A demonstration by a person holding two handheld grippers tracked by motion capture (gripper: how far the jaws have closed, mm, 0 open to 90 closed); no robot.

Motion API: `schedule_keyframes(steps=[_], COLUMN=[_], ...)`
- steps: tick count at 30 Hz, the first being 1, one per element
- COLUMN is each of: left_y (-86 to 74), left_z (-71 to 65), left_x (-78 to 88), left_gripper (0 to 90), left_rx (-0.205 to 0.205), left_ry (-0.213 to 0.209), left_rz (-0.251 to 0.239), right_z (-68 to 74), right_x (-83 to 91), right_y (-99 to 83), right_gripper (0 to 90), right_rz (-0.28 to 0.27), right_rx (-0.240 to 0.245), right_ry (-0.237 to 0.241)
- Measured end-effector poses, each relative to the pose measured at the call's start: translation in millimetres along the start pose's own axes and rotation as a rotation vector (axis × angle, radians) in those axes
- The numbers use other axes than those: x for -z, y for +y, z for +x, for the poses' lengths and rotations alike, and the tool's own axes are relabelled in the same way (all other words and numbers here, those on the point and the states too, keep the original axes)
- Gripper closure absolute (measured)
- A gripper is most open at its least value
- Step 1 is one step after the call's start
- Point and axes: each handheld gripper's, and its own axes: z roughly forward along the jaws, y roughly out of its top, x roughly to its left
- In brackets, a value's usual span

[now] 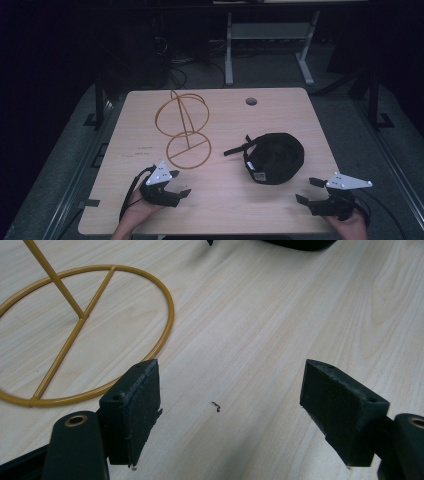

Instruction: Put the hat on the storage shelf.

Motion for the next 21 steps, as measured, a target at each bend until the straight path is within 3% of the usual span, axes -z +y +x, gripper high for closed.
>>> schedule_keyframes(steps=[10, 14, 21], left_y=[-2.8, 3.6, 11.3], left_z=[2.3, -1.8, -7.3], left_x=[-0.5, 1.9, -3.6], left_gripper=[23.4, 21.4, 17.4], left_rx=[0.007, 0.020, 0.017], left_ry=[-0.017, -0.029, -0.050], left_rz=[0.002, -0.022, -0.020], right_z=[3.8, 4.8, 3.9], right_x=[-0.7, -1.3, -1.5], right_y=[2.2, 2.8, 2.5], right_gripper=[15.1, 15.1, 15.0], right_rz=[0.000, -0.001, 0.005], right_rx=[0.001, 0.001, 0.005], right_ry=[0.006, 0.006, 0.017])
